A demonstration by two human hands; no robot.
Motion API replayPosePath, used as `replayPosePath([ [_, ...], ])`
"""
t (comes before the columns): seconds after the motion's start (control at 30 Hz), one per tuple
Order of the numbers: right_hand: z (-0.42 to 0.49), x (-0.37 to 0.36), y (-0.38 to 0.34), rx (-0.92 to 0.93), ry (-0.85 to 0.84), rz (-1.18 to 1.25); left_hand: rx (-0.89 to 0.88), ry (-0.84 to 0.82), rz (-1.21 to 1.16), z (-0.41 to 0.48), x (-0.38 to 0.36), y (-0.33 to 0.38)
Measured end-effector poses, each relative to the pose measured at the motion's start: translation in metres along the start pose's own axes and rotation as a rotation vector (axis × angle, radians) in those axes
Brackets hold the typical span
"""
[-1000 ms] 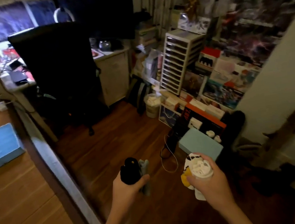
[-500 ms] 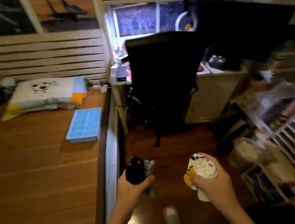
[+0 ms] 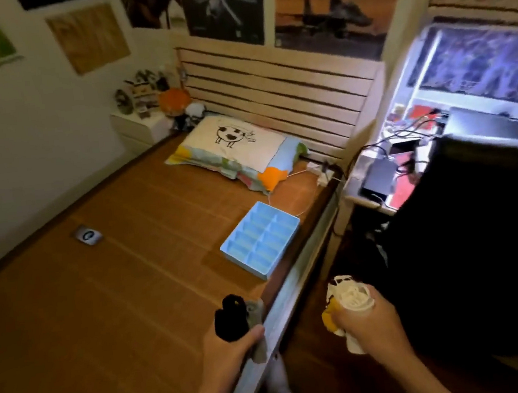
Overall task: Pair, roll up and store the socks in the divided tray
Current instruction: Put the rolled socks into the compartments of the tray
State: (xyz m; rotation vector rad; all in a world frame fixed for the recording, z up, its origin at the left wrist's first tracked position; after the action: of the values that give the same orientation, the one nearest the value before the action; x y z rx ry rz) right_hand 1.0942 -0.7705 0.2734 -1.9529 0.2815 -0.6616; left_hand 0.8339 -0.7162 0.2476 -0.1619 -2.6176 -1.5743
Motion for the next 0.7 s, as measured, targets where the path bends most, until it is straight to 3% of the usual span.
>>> replayPosePath([
  [0.43,0.276,-0.217,-0.051,-0.048,-0.336,-0.348,0.307,0.286,-0.252,0.256,-0.001,0.011],
  [0.57,0.342,-0.299,-0.038,0.024,-0.445,-0.562,0.396,0.383,-0.295,0.307,-0.012,-0.02],
  [0.7,0.398,-0.387,0.006,0.142,-0.523,-0.797,0.364,0.434,-0.279,0.358,-0.03,-0.05],
])
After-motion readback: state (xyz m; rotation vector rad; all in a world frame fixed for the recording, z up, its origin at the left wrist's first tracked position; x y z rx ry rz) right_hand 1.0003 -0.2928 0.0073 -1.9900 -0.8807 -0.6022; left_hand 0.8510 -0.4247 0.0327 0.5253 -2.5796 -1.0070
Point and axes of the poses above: each hand's wrist, its own z-axis towards the middle knuckle, its own x-axis out of the back of the hand, y = z × x, the point moved 1 cm from there along z, towards the middle knuckle, and after that the axes turned 5 degrees about z, right-handed, at the moved point
